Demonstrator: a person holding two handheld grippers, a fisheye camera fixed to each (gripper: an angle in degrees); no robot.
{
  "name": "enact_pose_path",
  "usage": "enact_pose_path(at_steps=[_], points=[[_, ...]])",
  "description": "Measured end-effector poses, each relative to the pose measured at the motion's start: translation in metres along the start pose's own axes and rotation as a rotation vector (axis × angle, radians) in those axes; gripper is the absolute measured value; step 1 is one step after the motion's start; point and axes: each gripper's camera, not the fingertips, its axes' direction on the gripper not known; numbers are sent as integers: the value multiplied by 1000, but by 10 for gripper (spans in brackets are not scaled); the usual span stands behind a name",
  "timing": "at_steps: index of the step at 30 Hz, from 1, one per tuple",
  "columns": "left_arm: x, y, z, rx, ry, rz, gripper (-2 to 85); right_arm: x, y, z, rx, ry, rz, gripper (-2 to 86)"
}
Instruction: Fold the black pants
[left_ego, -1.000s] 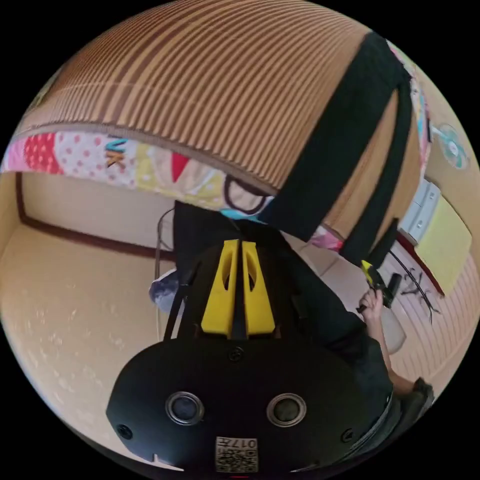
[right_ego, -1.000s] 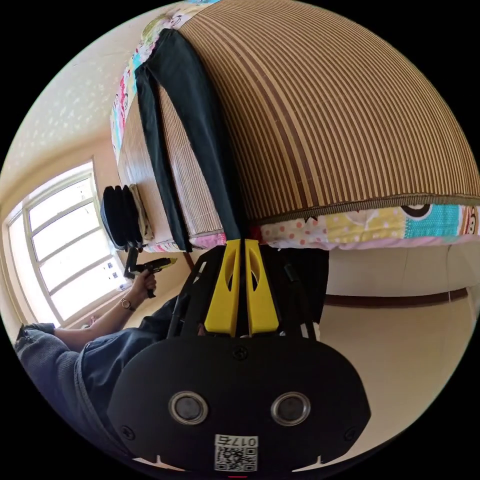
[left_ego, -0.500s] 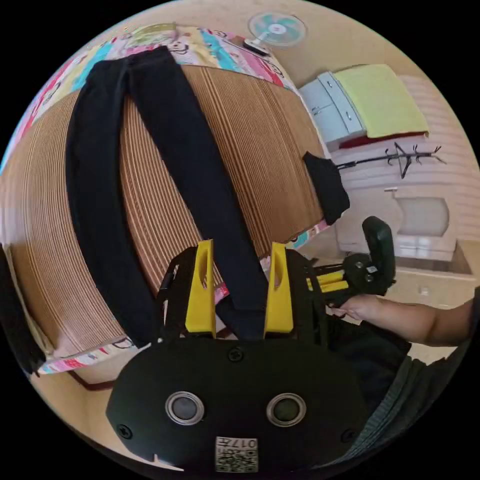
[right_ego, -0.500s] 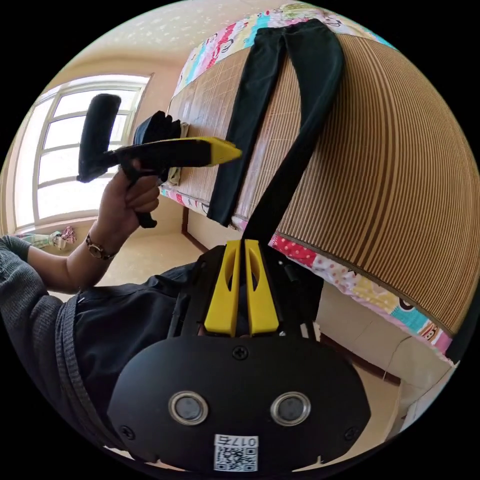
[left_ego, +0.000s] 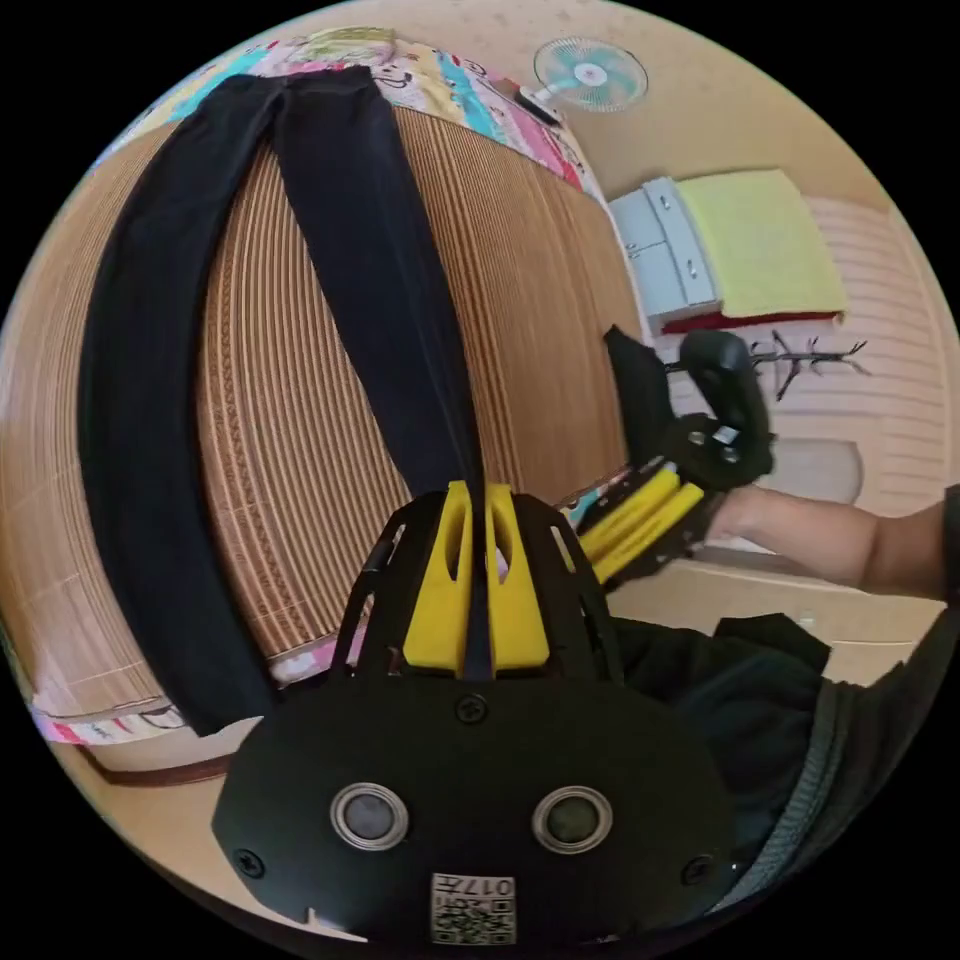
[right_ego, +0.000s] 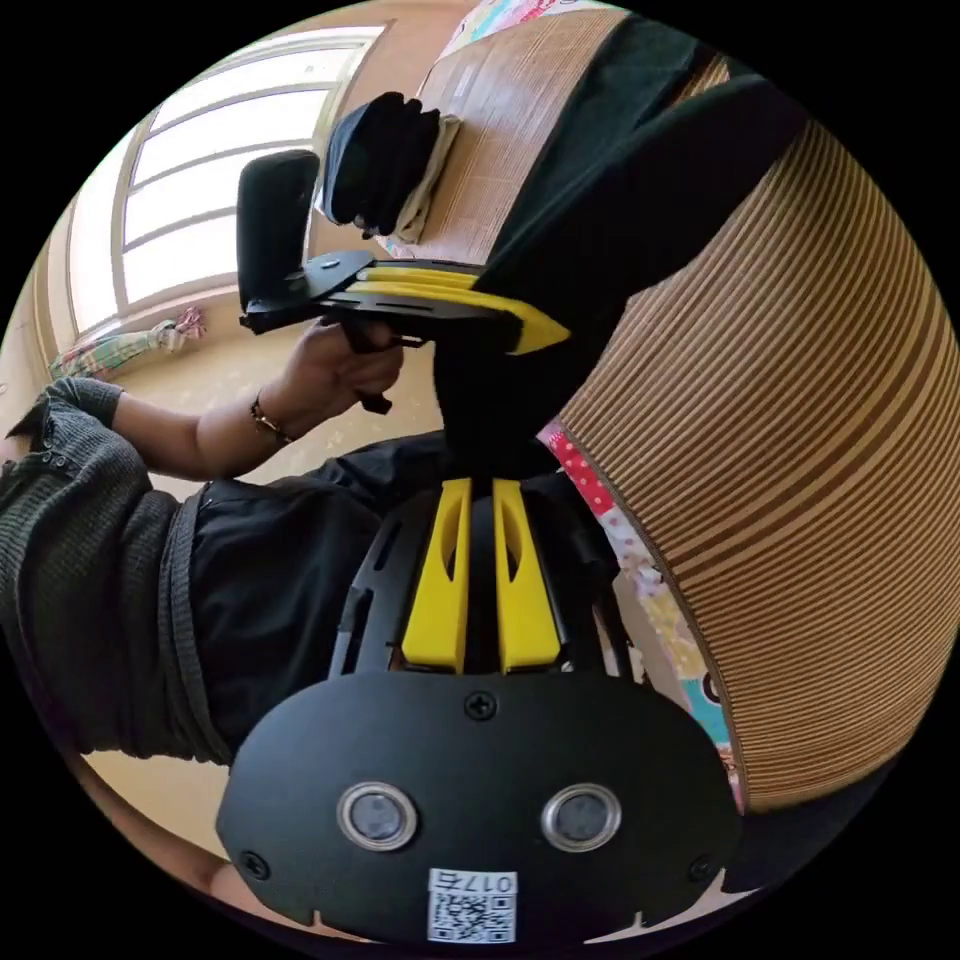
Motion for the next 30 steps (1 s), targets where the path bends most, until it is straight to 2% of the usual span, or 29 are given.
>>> enact_pose_path(at_steps=[2, 4, 7, 9, 11, 13, 15, 17, 19, 22, 25, 27, 28, 30], points=[[-47, 9, -17, 43, 239, -97, -8, 52, -17, -28, -93, 124, 167, 61], [-69, 15, -27, 57, 260, -120, -8, 89, -36, -74, -25, 174, 218, 73], [-91, 22, -32, 35, 125, -120, -9, 140, -73, -180, 327, 7, 302, 89], [-106, 26, -32, 39, 134, -142, -9, 176, -99, -254, 685, -234, 287, 99], [-126, 29, -31, 55, 190, -159, -9, 208, -123, -290, 873, -377, 318, 106], [-140, 32, -29, 59, 179, -177, -9, 241, -149, -309, 984, -505, 387, 116], [-152, 36, -31, 72, 156, -203, -9, 265, -173, -326, 1189, -656, 379, 115], [-166, 40, -39, 100, 158, -234, -9, 267, -186, -338, 1338, -649, 402, 111], [-174, 44, -46, 116, 158, -242, -9, 263, -204, -351, 1389, -577, 424, 102], [-185, 47, -59, 125, 165, -257, -9, 254, -245, -373, 1307, -445, 455, 82], [-196, 47, -72, 121, 223, -246, -9, 215, -275, -391, 1251, -127, 566, 47], [-205, 49, -82, 130, 332, -232, -9, 152, -310, -400, 1150, 291, 527, 26], [-214, 54, -90, 152, 444, -243, -9, 133, -322, -400, 1115, 404, 506, 24], [-231, 69, -104, 206, 603, -294, -9, 48, -372, -381, 985, 905, 406, 16]])
